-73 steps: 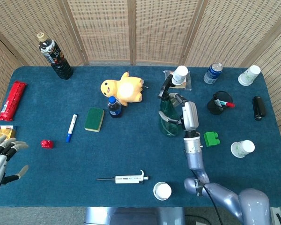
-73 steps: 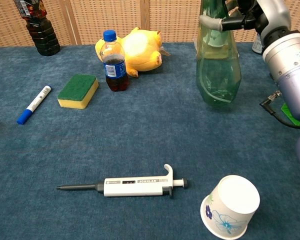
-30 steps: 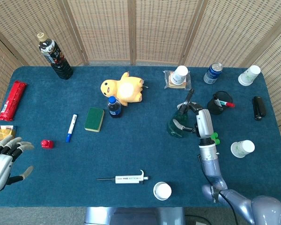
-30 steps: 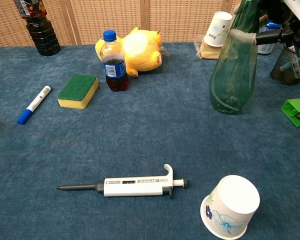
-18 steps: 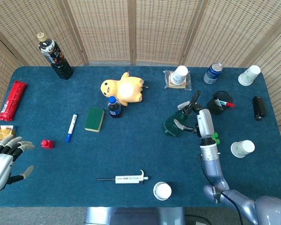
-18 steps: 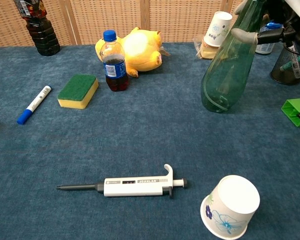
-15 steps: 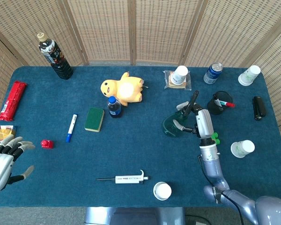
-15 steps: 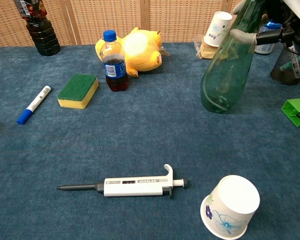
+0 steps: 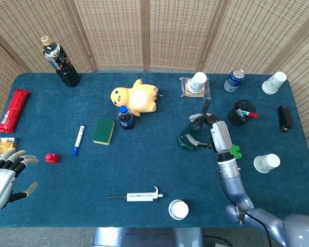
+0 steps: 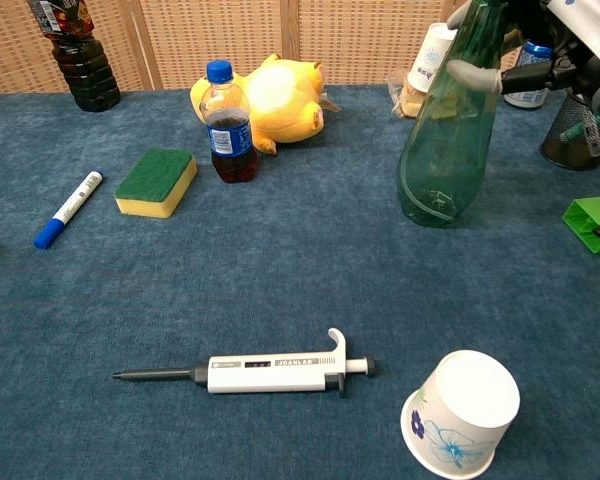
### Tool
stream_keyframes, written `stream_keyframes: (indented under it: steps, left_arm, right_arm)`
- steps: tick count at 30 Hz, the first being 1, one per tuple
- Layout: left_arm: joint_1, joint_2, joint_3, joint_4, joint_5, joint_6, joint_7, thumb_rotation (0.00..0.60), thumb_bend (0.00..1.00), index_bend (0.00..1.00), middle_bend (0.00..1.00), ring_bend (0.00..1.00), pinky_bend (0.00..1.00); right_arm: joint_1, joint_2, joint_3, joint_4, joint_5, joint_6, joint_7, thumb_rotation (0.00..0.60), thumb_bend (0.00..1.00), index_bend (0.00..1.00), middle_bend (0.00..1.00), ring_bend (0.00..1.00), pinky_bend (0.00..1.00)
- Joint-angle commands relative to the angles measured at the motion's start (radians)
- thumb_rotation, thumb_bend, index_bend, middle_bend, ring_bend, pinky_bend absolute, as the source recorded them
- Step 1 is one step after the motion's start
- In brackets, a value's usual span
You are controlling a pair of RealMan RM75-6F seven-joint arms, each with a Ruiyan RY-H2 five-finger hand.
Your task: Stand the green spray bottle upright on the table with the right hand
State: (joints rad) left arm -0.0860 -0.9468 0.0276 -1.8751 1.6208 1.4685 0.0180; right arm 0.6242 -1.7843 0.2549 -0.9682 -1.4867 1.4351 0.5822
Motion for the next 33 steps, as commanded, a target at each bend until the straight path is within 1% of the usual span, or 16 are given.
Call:
stream_keyframes:
  steps: [1,3,8,13,19,26,30,33]
  left_arm:
    - [0.0,0.0,0.0,0.001,0.0,0.0,0.0,0.6,0.33,0.3,0.3,0.17,0.06]
    - [0.0,-0.001,0.0,0.001,-0.001,0.0,0.0,0.6,0.33,0.3,0.3,0.17,0.06]
    - [0.0,-0.002,0.0,0.003,-0.001,-0.001,0.0,0.6,0.33,0.3,0.3,0.17,0.06]
    - [-0.001,-0.002,0.0,0.002,-0.001,0.0,0.001,0.6,0.33,0.3,0.3,0.17,0.06]
    - [-0.001,-0.002,0.0,0.002,-0.001,0.0,0.002,0.6,0.33,0.3,0.3,0.17,0.06]
    - [0.0,-0.002,0.001,0.003,0.0,0.002,0.0,0.6,0.33,0.3,0.3,0.17,0.06]
    - [0.0,-0.002,0.001,0.004,-0.001,0.002,-0.001,0.6,0.33,0.3,0.3,0.17,0.06]
    - [0.0,-0.002,0.0,0.004,-0.001,0.002,-0.001,0.6,0.33,0.3,0.3,0.17,0.06]
  right_arm:
    - [0.005,0.015,0.001,-0.027,0.001,-0.015,-0.015,0.481,0.31,0.34,0.43,0.35,0.35]
    - [0.005,0.024,0.0,-0.045,0.003,-0.024,-0.021,0.461,0.31,0.32,0.43,0.34,0.35]
    - [0.004,0.031,0.003,-0.065,0.01,-0.033,-0.03,0.433,0.31,0.31,0.42,0.34,0.34]
    - [0.002,0.035,0.001,-0.074,0.013,-0.043,-0.034,0.436,0.31,0.3,0.42,0.33,0.34]
    - [0.005,0.039,-0.002,-0.081,0.008,-0.05,-0.037,0.407,0.31,0.29,0.41,0.33,0.34]
    - [0.011,0.038,-0.004,-0.085,0.011,-0.069,-0.04,0.326,0.31,0.27,0.39,0.31,0.33]
    - [0.017,0.037,-0.004,-0.087,0.011,-0.081,-0.043,0.256,0.31,0.25,0.38,0.29,0.32]
    - [0.02,0.037,-0.002,-0.087,0.015,-0.088,-0.043,0.224,0.3,0.24,0.37,0.29,0.31]
